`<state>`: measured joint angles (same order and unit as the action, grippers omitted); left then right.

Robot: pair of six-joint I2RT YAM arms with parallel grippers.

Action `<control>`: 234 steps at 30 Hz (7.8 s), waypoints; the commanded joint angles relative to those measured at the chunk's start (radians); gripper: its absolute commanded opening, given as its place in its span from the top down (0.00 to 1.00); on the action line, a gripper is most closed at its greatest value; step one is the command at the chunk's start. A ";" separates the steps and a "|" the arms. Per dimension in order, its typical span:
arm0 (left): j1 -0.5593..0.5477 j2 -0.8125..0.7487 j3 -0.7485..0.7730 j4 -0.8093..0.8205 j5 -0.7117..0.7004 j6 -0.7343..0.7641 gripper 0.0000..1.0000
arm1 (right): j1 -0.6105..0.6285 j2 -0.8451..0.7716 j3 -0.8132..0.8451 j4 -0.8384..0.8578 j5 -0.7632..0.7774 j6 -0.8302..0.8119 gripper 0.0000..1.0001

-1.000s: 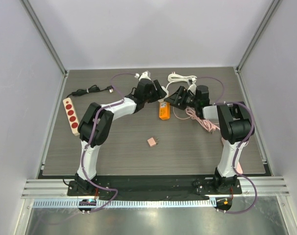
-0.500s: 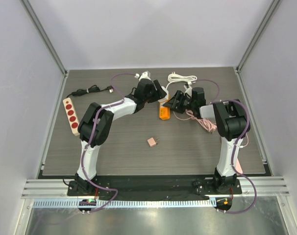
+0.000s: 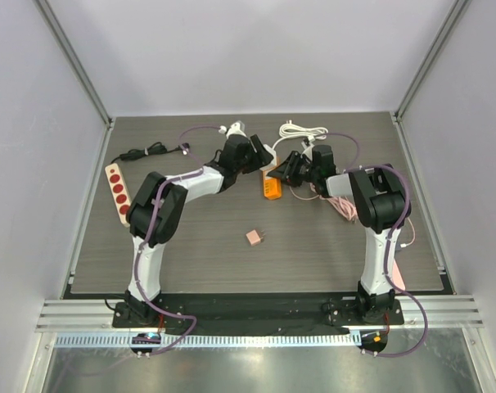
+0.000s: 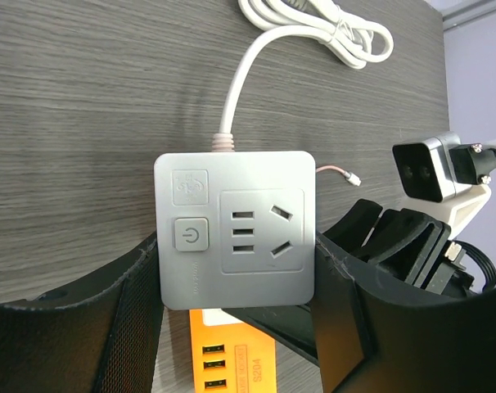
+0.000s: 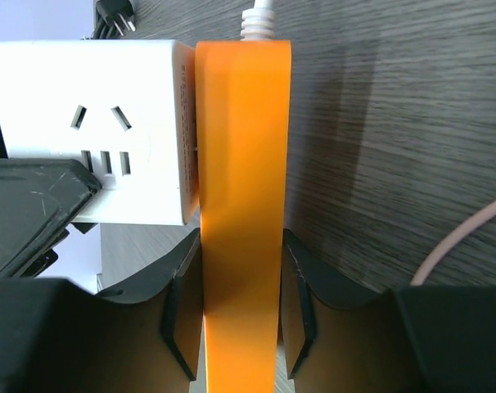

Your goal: Pull the plug off the socket

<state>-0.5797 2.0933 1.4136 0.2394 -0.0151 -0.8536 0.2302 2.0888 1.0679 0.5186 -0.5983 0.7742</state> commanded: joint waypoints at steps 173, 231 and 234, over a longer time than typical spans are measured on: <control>-0.095 -0.575 -0.665 0.273 0.049 0.407 0.16 | -0.270 -0.911 -0.424 -1.103 0.712 0.043 0.01; -0.344 -0.375 -0.490 0.284 0.067 0.492 0.16 | -0.120 -1.076 -0.273 -1.242 0.966 0.070 0.00; -0.423 -0.296 -0.409 0.264 0.029 0.493 0.13 | -0.202 -1.156 -0.231 -1.287 0.937 0.037 0.00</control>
<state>-0.9478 1.7355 0.9230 0.4973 0.0647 -0.3923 0.0826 1.0008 0.7723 -0.6849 0.2871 0.8780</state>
